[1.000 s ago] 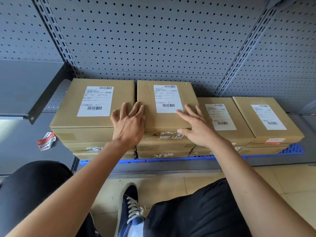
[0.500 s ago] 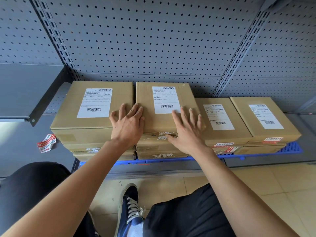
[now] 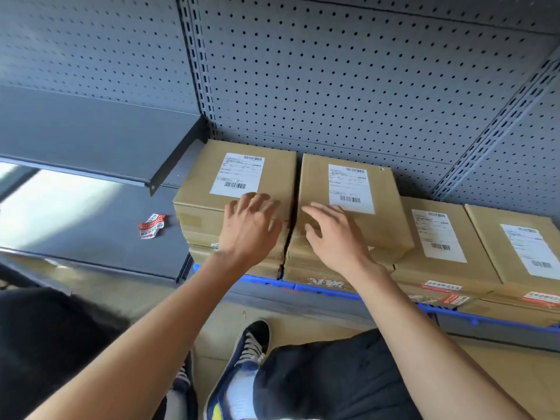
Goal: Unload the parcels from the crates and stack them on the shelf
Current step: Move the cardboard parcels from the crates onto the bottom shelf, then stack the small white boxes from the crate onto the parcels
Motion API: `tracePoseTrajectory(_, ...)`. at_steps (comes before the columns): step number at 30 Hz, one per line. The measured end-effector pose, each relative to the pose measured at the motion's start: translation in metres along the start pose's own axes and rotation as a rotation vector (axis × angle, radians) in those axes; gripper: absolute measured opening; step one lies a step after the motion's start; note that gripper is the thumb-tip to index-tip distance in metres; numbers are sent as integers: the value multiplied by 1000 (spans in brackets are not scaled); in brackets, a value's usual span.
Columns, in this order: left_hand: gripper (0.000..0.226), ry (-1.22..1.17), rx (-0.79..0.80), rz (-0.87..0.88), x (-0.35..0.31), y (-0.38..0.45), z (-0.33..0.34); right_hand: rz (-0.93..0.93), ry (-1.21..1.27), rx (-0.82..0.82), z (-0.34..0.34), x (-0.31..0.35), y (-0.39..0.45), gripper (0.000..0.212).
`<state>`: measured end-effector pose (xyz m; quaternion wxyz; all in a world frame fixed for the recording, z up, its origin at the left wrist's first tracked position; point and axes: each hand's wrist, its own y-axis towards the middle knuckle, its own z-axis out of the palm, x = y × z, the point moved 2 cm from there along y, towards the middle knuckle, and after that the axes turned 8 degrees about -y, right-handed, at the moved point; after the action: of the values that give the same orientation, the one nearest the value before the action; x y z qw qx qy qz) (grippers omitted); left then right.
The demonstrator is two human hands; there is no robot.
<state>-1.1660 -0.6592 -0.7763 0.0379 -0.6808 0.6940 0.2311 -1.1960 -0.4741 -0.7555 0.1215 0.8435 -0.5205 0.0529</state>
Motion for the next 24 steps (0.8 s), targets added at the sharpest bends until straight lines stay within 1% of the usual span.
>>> tracePoseTrajectory(6,38,67,-86,-133,54,-44,-49,-200,68,20,13,82,23,43)
tracePoseTrajectory(10,39,132,-74,-247,90,-80,-79,-313,119,52,27,138,27,42)
tracePoseTrajectory(14,39,174,-71,-346,117,-112,-104,-421,108,87,42,184,29,44)
tracePoseTrajectory(17,37,171,-88,-418,137,-137,-122,-448,123,132,49,218,32,43)
tracePoseTrajectory(21,42,154,-75,-586,170,-174,-139,-491,100,177,63,266,35,40)
tracePoseTrajectory(24,39,139,-62,-692,192,-210,-149,-527,94,254,78,305,32,43)
